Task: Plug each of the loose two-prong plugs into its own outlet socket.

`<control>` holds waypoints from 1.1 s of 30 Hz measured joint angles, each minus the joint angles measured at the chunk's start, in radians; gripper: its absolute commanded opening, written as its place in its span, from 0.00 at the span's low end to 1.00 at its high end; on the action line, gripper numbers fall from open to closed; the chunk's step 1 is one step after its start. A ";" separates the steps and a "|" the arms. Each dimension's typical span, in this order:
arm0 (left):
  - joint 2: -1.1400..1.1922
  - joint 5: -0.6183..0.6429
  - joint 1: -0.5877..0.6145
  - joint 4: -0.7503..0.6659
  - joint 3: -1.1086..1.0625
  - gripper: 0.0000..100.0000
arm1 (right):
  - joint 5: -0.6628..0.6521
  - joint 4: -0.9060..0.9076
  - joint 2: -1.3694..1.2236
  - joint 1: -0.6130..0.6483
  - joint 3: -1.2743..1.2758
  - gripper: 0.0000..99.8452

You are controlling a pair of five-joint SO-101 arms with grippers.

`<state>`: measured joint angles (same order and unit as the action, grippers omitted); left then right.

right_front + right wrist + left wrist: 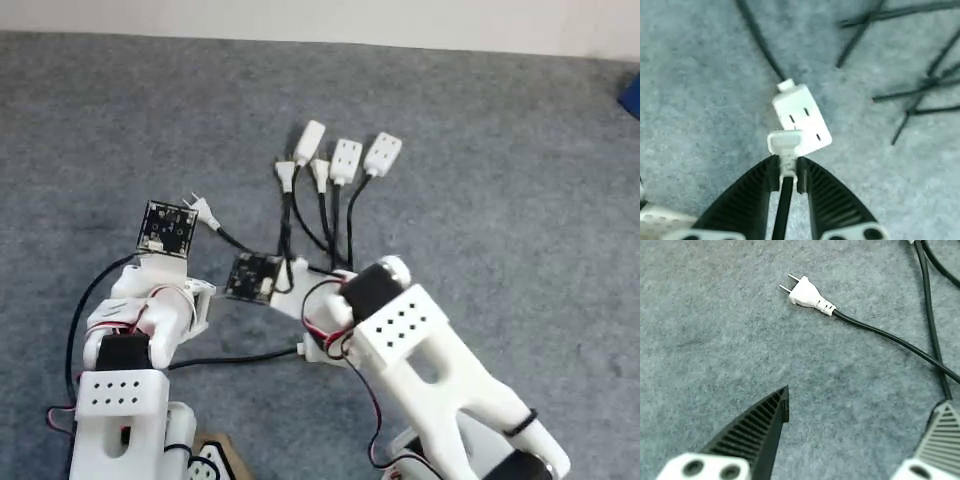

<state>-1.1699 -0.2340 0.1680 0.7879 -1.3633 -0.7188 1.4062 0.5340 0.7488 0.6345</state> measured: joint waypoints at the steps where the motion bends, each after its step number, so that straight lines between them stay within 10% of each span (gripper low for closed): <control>1: 0.000 0.000 0.000 0.000 0.000 0.41 | -0.003 -0.009 -0.008 0.006 0.000 0.01; 33: 0.000 0.000 0.000 -0.018 -0.028 0.41 | -0.244 0.000 -0.152 0.017 -0.127 0.01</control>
<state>-1.1699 -0.2340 0.1680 0.7695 -1.3909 -0.9628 1.4062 0.3821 0.7656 0.5071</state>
